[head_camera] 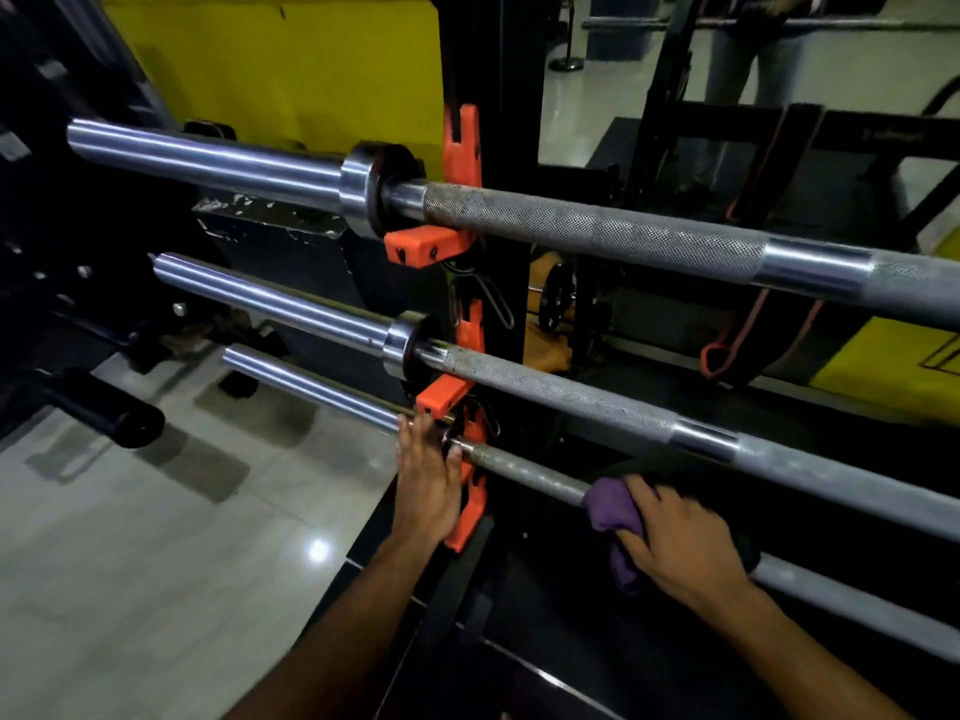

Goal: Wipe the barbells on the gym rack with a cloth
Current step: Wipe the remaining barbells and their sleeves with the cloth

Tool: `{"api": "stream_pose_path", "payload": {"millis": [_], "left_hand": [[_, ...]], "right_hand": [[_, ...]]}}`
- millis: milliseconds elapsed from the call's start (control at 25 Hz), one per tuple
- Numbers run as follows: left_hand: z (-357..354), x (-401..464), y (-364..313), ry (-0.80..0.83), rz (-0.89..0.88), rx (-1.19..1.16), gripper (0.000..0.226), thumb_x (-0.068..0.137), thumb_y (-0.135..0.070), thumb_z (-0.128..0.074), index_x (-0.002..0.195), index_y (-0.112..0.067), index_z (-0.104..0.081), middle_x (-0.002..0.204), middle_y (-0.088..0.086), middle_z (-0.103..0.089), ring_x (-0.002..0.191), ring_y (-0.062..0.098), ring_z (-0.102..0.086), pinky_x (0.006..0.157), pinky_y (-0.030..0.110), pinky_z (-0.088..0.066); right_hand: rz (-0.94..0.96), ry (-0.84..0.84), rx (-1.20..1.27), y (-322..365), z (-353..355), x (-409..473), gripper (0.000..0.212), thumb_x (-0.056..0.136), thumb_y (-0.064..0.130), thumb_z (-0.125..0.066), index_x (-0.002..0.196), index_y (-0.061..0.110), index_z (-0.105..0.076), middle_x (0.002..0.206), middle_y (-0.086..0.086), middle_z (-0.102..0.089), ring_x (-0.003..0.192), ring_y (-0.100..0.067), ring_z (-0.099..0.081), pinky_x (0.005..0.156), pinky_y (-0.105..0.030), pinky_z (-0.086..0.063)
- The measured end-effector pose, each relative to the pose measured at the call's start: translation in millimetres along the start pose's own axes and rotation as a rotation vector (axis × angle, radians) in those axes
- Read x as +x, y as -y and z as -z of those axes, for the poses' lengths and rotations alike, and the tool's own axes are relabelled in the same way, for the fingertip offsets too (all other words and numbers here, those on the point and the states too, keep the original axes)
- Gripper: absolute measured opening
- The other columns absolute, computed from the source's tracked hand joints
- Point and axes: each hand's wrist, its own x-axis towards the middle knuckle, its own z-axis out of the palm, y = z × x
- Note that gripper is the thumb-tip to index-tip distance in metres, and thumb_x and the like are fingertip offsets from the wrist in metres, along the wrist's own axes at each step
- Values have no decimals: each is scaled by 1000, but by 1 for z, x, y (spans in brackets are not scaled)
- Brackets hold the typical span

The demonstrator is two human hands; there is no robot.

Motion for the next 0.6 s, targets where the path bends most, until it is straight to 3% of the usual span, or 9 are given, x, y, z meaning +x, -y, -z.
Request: {"api": "stream_pose_path", "payload": {"millis": [120,280,440,600], "left_hand": [[1,2,3,3,-3,27,62,106,-43,-31,158,-12,-18,168,7,-9,154,17,12,126,48,-8],[4,4,2,31,4,90,63,105,-40,-34,158,-10,-18,167,8,-10,155,18,9,126,49,-10],[7,3,0,10,-4,87,61,105,-36,-39,158,-13,-19,167,7,-10,155,19,8,125,51,-7],[5,3,0,-3,-23,49,57,105,-30,-42,157,-15,-21,167,5,-12,155,18,9,125,54,-9]], "right_hand": [[20,-7,10,51,-1,36,57,88,59,-50,137,30,-44,113,-2,-63,95,-29,-67,72,-37,-53],[206,-26,-69,110,-8,70,63,71,50,-67,128,29,-49,112,-6,-57,85,-32,-63,64,-41,-52],[315,-27,-137,82,-12,53,81,64,46,-73,139,32,-46,131,-8,-52,91,-30,-58,67,-40,-52],[238,-28,-110,17,-10,3,87,58,47,-74,139,32,-47,134,-8,-54,90,-29,-60,64,-39,-53]]}}
